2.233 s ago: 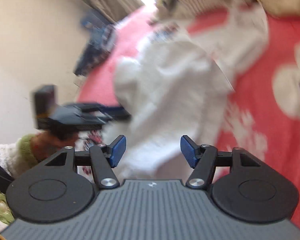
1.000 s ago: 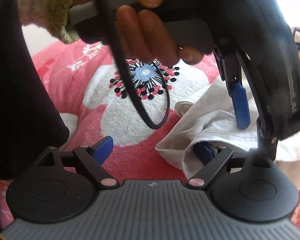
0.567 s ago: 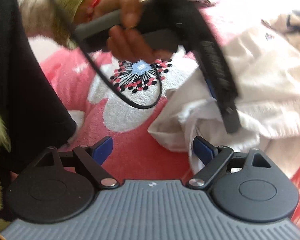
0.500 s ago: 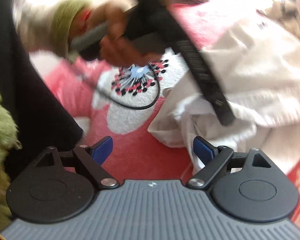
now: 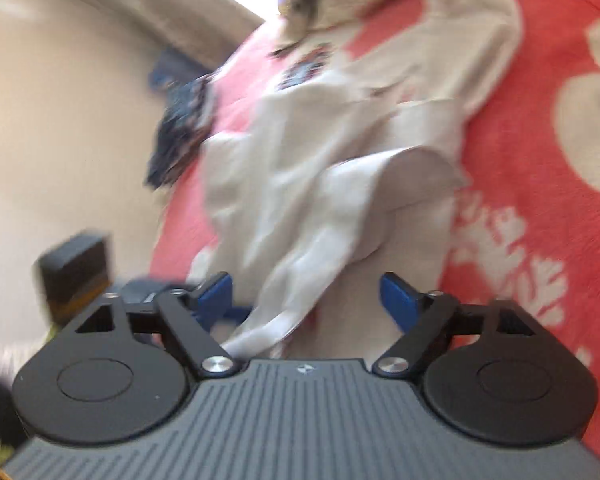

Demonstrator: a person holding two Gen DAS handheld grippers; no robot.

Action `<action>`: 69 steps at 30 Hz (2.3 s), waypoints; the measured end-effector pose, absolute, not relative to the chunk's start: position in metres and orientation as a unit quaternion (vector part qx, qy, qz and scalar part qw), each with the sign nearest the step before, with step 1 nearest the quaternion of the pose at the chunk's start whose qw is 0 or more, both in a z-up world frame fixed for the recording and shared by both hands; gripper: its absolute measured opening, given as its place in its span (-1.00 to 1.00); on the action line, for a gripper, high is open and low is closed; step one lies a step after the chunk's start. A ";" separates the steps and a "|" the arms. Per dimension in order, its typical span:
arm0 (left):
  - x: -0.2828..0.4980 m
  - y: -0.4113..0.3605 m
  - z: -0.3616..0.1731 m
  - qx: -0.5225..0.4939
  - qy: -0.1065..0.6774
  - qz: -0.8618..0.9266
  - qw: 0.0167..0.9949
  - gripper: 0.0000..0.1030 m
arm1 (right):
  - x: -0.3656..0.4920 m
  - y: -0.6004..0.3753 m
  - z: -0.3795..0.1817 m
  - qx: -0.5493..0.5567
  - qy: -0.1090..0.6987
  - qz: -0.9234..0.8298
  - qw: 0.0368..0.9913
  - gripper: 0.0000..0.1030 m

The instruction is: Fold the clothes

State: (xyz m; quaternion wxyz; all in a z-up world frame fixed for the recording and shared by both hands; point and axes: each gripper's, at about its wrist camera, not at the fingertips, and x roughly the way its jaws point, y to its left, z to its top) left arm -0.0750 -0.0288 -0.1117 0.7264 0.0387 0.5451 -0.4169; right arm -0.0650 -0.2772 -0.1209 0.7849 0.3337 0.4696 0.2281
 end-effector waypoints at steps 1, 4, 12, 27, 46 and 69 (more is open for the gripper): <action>-0.078 -0.030 -0.109 0.046 0.541 -0.419 0.728 0.22 | -0.058 -0.279 -0.127 0.345 0.470 0.223 0.781 0.24; -0.085 -0.033 -0.103 0.062 0.531 -0.425 0.731 0.26 | -0.043 -0.284 -0.139 0.378 0.471 0.219 0.767 -0.46; -0.103 -0.053 -0.098 0.111 0.513 -0.400 0.751 0.30 | -0.031 -0.267 -0.103 0.376 0.412 0.272 0.784 -0.93; -0.105 -0.025 -0.106 0.128 0.500 -0.252 0.819 -0.45 | -0.045 -0.274 -0.058 0.380 0.337 0.269 0.818 -0.95; -0.116 0.018 -0.061 0.162 0.418 -0.148 0.882 -0.94 | -0.054 -0.250 -0.038 0.307 0.307 0.242 0.868 -0.97; -0.126 0.044 0.290 0.132 -0.004 -0.124 0.983 -0.94 | -0.098 -0.237 0.250 0.143 -0.069 0.281 0.947 -0.99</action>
